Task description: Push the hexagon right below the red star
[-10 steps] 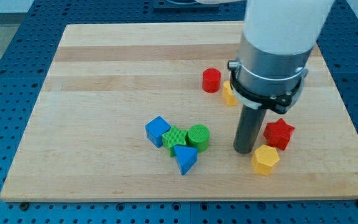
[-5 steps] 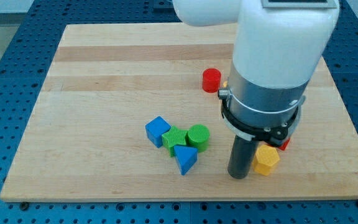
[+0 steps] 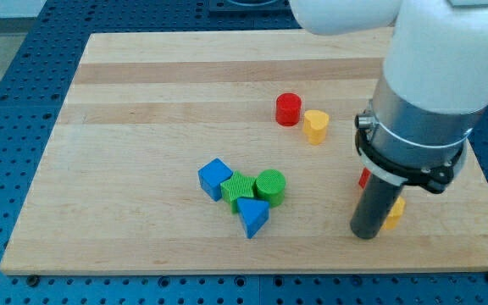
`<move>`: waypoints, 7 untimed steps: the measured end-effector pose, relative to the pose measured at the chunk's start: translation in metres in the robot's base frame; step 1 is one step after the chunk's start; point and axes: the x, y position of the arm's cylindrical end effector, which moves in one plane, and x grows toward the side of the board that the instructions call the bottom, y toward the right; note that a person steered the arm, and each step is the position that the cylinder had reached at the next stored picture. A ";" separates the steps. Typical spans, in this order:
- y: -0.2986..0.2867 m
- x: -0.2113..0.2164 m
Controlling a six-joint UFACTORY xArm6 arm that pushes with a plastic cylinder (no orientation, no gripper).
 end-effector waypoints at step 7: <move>0.007 -0.020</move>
